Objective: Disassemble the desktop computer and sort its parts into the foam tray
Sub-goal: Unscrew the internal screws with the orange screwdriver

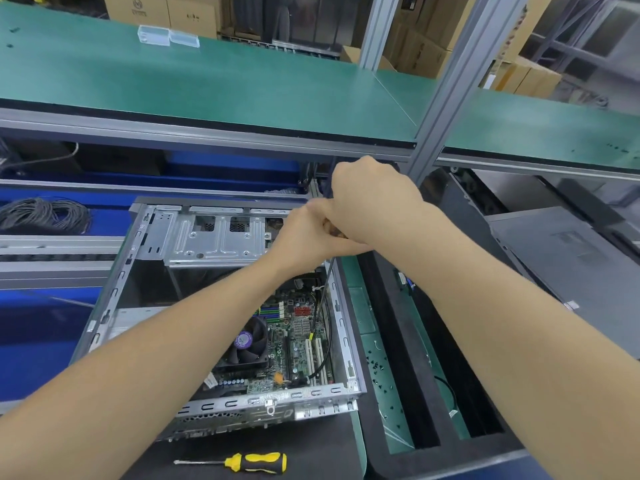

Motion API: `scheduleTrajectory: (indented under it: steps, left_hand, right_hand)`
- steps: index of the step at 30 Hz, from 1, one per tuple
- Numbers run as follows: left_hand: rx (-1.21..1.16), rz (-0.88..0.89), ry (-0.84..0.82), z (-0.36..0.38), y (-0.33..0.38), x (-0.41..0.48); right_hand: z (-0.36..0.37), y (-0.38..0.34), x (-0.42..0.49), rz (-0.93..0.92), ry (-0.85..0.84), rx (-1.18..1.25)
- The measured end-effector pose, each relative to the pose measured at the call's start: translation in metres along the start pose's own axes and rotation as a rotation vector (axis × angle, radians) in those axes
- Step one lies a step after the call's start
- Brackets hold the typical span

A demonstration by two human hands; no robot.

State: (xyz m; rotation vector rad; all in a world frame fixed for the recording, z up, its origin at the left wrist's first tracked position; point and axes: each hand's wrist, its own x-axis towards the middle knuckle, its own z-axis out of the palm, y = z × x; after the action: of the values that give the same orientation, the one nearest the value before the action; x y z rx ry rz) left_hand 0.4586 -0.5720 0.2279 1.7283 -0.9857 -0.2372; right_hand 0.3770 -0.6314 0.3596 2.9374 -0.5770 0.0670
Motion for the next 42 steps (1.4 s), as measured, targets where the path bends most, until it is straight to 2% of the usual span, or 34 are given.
scheduleTrajectory:
  steps: [2, 6, 11, 14, 16, 19, 20, 23, 26, 30, 33, 39, 42]
  left_hand:
    - [-0.046, -0.007, -0.038, -0.003, -0.004, -0.002]
    - [-0.190, 0.014, -0.229, -0.021, -0.010, -0.008]
    - [-0.257, 0.025, -0.443, -0.037, -0.006, -0.010]
    - [-0.245, -0.004, -0.539, -0.041, -0.007, -0.006]
    - [-0.235, -0.012, -0.514, -0.040, -0.010, -0.004]
    - [-0.205, 0.004, -0.339, -0.032, -0.013, -0.004]
    - [-0.172, 0.003, -0.284, -0.029, -0.014, -0.005]
    - [-0.101, -0.016, -0.111, -0.012, -0.013, -0.006]
    - [-0.043, -0.058, -0.006, -0.002, -0.011, -0.004]
    - [-0.132, 0.043, -0.125, -0.005, -0.011, -0.007]
    - [-0.275, 0.018, -0.247, -0.021, -0.009, -0.011]
    - [-0.271, 0.042, -0.452, -0.036, -0.003, -0.013]
    - [-0.239, -0.011, -0.461, -0.036, -0.003, -0.012]
  right_hand:
    - [-0.003, 0.006, 0.001, -0.106, -0.075, 0.036]
    - [-0.019, 0.018, -0.007, -0.287, -0.179, 0.059]
    - [-0.020, 0.011, -0.010, -0.390, -0.229, 0.024]
    - [-0.014, 0.008, -0.010, -0.428, -0.231, 0.097]
    - [-0.014, 0.011, -0.009, -0.455, -0.244, 0.138]
    - [-0.008, 0.012, -0.010, -0.442, -0.164, 0.223]
    - [-0.004, 0.009, -0.011, -0.401, -0.085, 0.205]
    - [0.009, -0.002, -0.016, -0.168, 0.190, -0.057]
    - [0.006, -0.006, -0.015, -0.003, 0.159, -0.029]
    - [-0.003, 0.005, -0.005, -0.130, -0.052, 0.045]
    - [-0.014, 0.015, -0.008, -0.268, -0.151, 0.064]
    - [-0.014, 0.012, -0.011, -0.380, -0.208, 0.092]
    - [-0.012, 0.012, -0.011, -0.427, -0.214, 0.147]
